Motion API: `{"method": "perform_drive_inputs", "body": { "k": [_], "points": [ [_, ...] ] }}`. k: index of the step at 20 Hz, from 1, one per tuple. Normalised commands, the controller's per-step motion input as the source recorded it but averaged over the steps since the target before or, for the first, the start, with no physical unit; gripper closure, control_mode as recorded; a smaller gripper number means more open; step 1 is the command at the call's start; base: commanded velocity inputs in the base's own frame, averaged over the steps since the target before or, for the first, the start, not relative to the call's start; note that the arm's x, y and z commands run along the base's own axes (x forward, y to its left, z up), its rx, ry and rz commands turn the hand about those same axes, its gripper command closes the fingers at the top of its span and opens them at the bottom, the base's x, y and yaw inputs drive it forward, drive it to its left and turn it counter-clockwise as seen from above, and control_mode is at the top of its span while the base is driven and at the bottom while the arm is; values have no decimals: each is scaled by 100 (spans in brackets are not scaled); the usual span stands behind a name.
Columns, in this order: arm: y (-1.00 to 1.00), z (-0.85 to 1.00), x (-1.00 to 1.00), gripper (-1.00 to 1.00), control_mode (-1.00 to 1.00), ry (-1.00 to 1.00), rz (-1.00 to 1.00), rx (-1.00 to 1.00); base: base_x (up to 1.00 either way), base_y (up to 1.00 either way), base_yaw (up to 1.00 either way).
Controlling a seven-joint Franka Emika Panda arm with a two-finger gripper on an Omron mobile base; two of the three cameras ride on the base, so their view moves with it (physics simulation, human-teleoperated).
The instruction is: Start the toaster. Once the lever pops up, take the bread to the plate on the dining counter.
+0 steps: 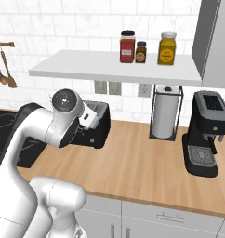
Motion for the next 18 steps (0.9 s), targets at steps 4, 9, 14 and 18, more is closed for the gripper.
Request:
{"method": "perform_drive_inputs", "body": {
  "k": [4,9,14,18],
  "points": [
    [0,0,0,-100,-100,0,0,0,0,0,0],
    [0,0,0,-100,-100,0,0,0,0,0,0],
    [0,0,0,-100,-100,0,0,0,0,0,0],
    [0,0,0,-100,-100,0,0,0,0,0,0]
  ]
}}
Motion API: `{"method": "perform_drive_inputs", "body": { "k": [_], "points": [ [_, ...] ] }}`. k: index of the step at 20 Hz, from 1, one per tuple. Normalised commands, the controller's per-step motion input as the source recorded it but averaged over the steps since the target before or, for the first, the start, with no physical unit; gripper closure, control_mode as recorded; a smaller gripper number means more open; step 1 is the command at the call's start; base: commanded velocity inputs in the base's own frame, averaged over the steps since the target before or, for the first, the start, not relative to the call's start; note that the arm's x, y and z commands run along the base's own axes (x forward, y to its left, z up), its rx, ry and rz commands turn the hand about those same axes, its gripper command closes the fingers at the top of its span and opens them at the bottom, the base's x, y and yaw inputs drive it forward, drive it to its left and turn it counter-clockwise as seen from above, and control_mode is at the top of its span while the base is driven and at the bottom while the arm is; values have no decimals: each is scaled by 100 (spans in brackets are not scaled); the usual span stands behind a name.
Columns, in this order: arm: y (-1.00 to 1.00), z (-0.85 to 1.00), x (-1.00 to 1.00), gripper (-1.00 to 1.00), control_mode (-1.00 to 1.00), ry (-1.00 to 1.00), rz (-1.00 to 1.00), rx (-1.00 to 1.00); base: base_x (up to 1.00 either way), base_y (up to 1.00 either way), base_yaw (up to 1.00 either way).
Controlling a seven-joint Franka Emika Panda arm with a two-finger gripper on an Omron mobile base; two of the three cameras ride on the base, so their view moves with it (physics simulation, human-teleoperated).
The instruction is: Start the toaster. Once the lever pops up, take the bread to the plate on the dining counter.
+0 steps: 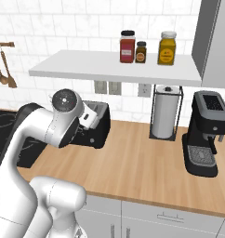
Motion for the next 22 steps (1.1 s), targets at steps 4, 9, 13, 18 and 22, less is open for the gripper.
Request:
{"method": "perform_drive_inputs", "body": {
  "k": [4,9,13,18,22],
  "points": [
    [0,0,0,-100,-100,0,0,0,0,0,0],
    [0,0,0,-100,-100,0,0,0,0,0,0],
    [0,0,0,-100,-100,0,0,0,0,0,0],
    [0,0,0,-100,-100,0,0,0,0,0,0],
    [0,0,0,-100,-100,0,0,0,0,0,0]
  ]
}}
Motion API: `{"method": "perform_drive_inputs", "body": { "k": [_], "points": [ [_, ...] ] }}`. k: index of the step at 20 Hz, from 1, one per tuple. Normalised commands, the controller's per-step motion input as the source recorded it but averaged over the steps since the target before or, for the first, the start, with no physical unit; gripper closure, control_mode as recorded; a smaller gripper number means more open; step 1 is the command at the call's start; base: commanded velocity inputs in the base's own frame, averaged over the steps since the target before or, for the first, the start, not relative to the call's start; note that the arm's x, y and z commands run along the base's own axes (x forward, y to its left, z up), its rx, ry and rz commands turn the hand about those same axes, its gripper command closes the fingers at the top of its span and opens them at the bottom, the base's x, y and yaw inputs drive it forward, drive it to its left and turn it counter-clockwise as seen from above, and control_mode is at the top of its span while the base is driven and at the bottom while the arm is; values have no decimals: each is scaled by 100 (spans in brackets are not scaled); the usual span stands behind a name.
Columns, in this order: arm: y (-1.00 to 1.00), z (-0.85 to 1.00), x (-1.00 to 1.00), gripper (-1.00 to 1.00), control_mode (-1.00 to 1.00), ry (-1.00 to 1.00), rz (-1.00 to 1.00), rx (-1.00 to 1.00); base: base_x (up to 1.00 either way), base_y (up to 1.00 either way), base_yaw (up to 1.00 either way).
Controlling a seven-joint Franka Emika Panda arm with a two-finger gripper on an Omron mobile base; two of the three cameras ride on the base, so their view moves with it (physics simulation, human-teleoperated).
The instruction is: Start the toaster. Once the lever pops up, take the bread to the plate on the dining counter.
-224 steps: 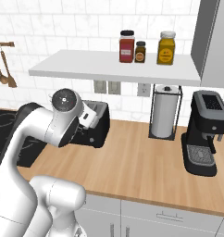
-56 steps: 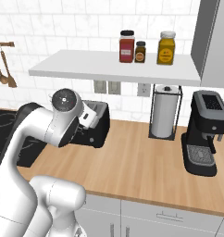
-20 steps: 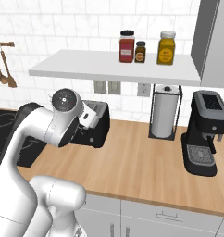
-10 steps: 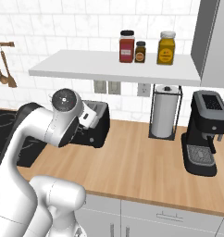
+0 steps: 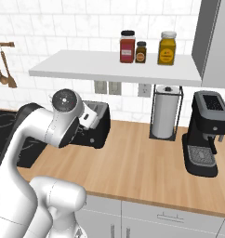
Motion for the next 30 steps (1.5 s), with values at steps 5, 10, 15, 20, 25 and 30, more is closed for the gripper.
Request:
{"method": "perform_drive_inputs", "body": {
  "k": [5,10,15,20,25,30],
  "points": [
    [0,0,0,-100,-100,0,0,0,0,0,0],
    [0,0,0,-100,-100,0,0,0,0,0,0],
    [0,0,0,-100,-100,0,0,0,0,0,0],
    [0,0,0,-100,-100,0,0,0,0,0,0],
    [0,0,0,-100,-100,0,0,0,0,0,0],
    [0,0,0,-100,-100,0,0,0,0,0,0]
  ]
}}
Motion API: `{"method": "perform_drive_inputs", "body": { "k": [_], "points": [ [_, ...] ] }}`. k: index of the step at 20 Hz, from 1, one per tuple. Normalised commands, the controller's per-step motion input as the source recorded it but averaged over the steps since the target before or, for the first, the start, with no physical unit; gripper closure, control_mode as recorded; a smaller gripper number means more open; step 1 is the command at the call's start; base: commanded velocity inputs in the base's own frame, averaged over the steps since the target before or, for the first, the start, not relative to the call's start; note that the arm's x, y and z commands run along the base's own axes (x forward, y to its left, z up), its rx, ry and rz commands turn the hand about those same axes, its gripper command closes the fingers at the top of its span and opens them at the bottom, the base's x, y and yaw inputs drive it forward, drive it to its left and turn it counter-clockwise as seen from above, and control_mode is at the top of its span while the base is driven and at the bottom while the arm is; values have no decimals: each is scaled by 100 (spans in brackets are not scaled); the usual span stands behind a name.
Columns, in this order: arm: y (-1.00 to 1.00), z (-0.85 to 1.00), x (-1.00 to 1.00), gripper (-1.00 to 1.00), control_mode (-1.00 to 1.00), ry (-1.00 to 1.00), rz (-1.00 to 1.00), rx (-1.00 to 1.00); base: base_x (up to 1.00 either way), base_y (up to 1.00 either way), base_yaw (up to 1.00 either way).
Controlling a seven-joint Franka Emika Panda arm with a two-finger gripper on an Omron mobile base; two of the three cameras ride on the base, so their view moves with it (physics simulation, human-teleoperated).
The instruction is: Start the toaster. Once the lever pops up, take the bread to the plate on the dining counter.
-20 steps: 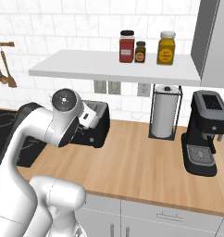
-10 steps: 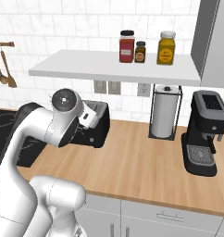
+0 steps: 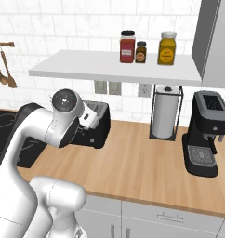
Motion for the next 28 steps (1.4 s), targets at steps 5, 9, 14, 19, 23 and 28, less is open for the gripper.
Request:
{"method": "perform_drive_inputs", "body": {
  "k": [5,9,14,19,23,28],
  "points": [
    [0,0,0,-100,-100,0,0,0,0,0,0],
    [0,0,0,-100,-100,0,0,0,0,0,0],
    [0,0,0,-100,-100,0,0,0,0,0,0],
    [0,0,0,-100,-100,0,0,0,0,0,0],
    [0,0,0,-100,-100,0,0,0,0,0,0],
    [0,0,0,-100,-100,0,0,0,0,0,0]
  ]
}}
